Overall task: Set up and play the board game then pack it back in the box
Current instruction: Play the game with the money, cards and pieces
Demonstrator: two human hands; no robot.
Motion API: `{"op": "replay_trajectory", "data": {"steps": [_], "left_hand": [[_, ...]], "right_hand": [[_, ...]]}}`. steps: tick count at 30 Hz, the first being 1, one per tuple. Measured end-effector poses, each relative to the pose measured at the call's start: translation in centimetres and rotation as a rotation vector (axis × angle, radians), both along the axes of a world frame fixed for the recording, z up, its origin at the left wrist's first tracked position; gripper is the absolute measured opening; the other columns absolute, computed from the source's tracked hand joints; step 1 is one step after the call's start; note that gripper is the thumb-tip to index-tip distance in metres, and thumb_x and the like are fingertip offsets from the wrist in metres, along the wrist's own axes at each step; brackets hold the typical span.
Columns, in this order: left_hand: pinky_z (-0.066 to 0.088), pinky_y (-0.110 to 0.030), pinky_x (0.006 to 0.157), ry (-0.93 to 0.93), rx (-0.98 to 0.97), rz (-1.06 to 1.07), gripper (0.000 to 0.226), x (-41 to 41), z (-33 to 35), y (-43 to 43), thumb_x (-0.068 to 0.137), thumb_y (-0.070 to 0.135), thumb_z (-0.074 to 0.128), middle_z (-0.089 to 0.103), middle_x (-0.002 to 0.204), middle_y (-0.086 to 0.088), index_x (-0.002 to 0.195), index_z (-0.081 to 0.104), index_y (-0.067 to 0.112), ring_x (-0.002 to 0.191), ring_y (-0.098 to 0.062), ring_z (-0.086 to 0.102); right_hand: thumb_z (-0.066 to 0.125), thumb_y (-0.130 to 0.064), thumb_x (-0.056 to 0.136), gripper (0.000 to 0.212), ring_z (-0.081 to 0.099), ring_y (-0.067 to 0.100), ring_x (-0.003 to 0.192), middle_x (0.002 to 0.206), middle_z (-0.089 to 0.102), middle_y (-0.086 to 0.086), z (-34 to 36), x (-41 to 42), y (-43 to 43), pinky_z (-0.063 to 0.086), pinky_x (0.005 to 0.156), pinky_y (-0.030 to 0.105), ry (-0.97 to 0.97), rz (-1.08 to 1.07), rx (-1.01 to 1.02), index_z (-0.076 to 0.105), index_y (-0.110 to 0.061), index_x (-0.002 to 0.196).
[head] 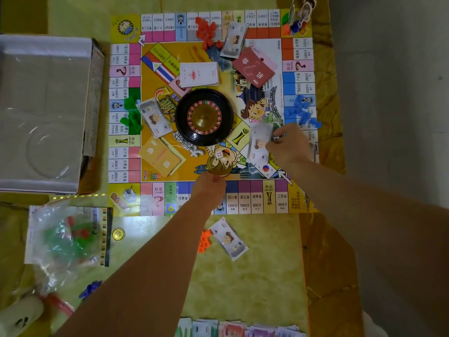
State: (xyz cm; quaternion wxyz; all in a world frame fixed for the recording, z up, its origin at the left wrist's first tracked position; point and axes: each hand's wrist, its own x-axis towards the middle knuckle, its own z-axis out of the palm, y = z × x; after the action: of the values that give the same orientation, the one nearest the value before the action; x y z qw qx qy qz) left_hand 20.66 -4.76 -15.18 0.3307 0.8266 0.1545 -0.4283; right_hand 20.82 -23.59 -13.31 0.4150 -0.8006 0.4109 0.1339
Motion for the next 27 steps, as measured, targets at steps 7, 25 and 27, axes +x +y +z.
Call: {"op": "replay_trajectory", "data": {"steps": [7,25,27], "left_hand": [[0.024,-0.021,0.044,0.013,0.026,-0.026,0.035,0.1,0.3,-0.3,0.095,0.01,0.038,0.038,0.055,-0.003,0.06,0.042,0.012,0.048,-0.016,0.034],[0.034,-0.028,0.064,0.007,-0.056,0.106,0.027,-0.2,1.1,-0.3,0.094,0.008,0.036,0.043,0.064,-0.004,0.07,0.047,0.012,0.07,-0.024,0.041],[0.034,-0.023,0.055,-0.081,-0.047,0.006,0.03,-1.1,2.5,0.1,0.095,0.009,0.034,0.049,0.067,-0.004,0.068,0.046,0.013,0.065,-0.024,0.045]], "right_hand": [[0.064,-0.011,0.088,0.014,0.055,0.018,0.084,0.093,0.059,0.001,-0.6,0.1,0.6,0.043,0.065,0.028,0.037,0.129,-0.144,0.057,-0.015,0.099],[0.05,-0.008,0.092,0.031,0.061,0.021,0.089,0.121,0.054,0.008,-0.4,-2.2,2.3,0.053,0.082,0.039,-0.148,0.254,-0.125,0.064,-0.018,0.118],[0.051,-0.006,0.092,0.028,0.057,0.015,0.083,0.111,0.057,0.005,0.2,-2.9,2.4,0.05,0.076,0.033,-0.215,0.247,-0.089,0.064,-0.018,0.113]]}}
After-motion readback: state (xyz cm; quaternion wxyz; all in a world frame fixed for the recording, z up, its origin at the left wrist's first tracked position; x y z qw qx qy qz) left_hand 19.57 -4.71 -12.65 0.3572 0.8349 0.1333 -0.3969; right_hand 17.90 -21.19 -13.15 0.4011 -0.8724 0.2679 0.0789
